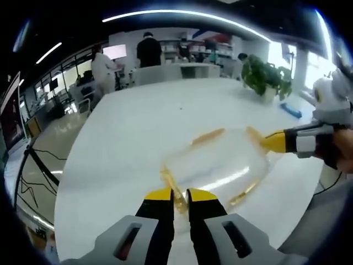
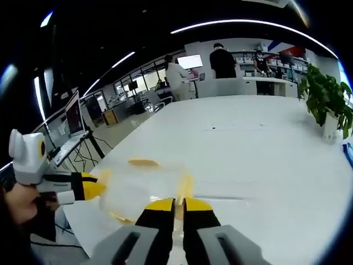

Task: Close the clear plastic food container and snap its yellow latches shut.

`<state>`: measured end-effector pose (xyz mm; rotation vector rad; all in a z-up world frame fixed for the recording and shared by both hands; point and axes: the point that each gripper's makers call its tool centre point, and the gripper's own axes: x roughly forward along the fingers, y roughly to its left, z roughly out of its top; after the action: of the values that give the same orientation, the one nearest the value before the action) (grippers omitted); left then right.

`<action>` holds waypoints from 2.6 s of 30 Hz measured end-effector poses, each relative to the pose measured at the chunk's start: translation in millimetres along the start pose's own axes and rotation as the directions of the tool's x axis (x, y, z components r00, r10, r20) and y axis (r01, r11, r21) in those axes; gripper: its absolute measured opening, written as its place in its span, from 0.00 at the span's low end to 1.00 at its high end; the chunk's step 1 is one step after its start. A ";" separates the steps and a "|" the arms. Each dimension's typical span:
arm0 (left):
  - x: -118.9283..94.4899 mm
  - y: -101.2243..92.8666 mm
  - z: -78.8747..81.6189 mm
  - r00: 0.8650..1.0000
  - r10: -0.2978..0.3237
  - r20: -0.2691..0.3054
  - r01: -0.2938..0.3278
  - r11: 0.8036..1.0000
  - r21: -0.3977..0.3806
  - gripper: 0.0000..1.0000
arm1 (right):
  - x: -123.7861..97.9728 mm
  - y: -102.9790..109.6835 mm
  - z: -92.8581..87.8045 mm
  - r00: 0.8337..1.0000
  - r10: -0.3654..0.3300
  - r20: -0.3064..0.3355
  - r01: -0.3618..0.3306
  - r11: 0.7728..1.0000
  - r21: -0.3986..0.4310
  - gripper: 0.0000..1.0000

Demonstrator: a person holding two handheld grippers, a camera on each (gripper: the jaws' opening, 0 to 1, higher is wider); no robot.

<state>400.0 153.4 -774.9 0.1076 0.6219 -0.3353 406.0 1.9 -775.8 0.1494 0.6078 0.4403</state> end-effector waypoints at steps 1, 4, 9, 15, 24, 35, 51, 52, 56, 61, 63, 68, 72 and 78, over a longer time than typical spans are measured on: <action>0.8 -2.2 0.5 1.000 -0.004 0.002 0.004 1.000 -0.002 0.06 | -1.0 -2.3 0.0 1.000 -0.003 0.001 0.003 1.000 0.002 0.01; 3.9 -8.4 1.0 1.000 -0.011 0.004 0.011 1.000 -0.003 0.06 | -3.7 -8.2 0.0 1.000 -0.010 0.001 0.010 1.000 0.008 0.01; 8.0 -16.2 0.2 1.000 -0.024 0.001 0.024 1.000 -0.005 0.06 | -5.9 -16.9 -3.2 1.000 -0.021 -0.004 0.021 1.000 0.021 0.01; 12.0 -24.3 3.8 1.000 -0.031 0.001 0.031 1.000 0.000 0.05 | -10.1 -24.5 -3.8 0.999 -0.032 -0.002 0.032 0.999 0.026 0.01; 18.0 -36.6 8.0 0.998 -0.063 0.002 0.063 0.998 0.011 0.06 | -15.6 -38.8 -3.9 0.998 -0.056 0.001 0.056 0.997 0.043 0.01; 23.0 -45.8 10.0 0.996 -0.084 -0.002 0.084 0.996 0.023 0.06 | -21.5 -47.9 -3.2 0.998 -0.070 0.004 0.069 0.996 0.063 0.01; 31.3 -63.9 15.3 0.992 -0.124 0.001 0.124 0.992 0.019 0.06 | -28.6 -67.3 -2.7 0.994 -0.109 0.009 0.108 0.992 0.061 0.00; 31.9 -65.2 15.8 0.992 -0.127 0.000 0.127 0.992 0.020 0.06 | -29.0 -68.3 -3.1 0.994 -0.111 0.008 0.110 0.992 0.061 0.01; 34.9 -69.9 18.0 0.991 -0.136 0.001 0.136 0.990 0.025 0.06 | -30.8 -72.9 -4.1 0.993 -0.120 0.004 0.119 0.991 0.064 0.01; 36.9 -75.2 19.2 0.989 -0.147 0.001 0.146 0.989 0.027 0.06 | -32.9 -78.7 -3.6 0.992 -0.130 0.001 0.130 0.989 0.069 0.01; 37.7 -77.5 18.9 0.989 -0.150 -0.001 0.150 0.988 0.026 0.06 | -34.0 -81.0 -2.9 0.991 -0.137 0.006 0.136 0.987 0.085 0.00; 39.5 -83.2 16.0 0.987 -0.161 -0.013 0.161 0.987 0.025 0.06 | -34.4 -86.1 -3.5 0.990 -0.144 0.000 0.144 0.986 0.083 0.00; 40.5 -86.7 17.3 0.986 -0.169 -0.013 0.169 0.985 0.022 0.07 | -35.0 -90.0 -2.2 0.988 -0.151 0.002 0.151 0.985 0.086 0.00; 41.7 -86.7 19.9 0.985 -0.174 -0.013 0.174 0.984 0.027 0.07 | -32.5 -92.4 -2.6 0.988 -0.154 -0.003 0.153 0.983 0.102 0.00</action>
<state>413.2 56.4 -783.3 0.0818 0.6387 -0.5128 413.5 -95.3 -785.3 0.1995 0.6323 0.2598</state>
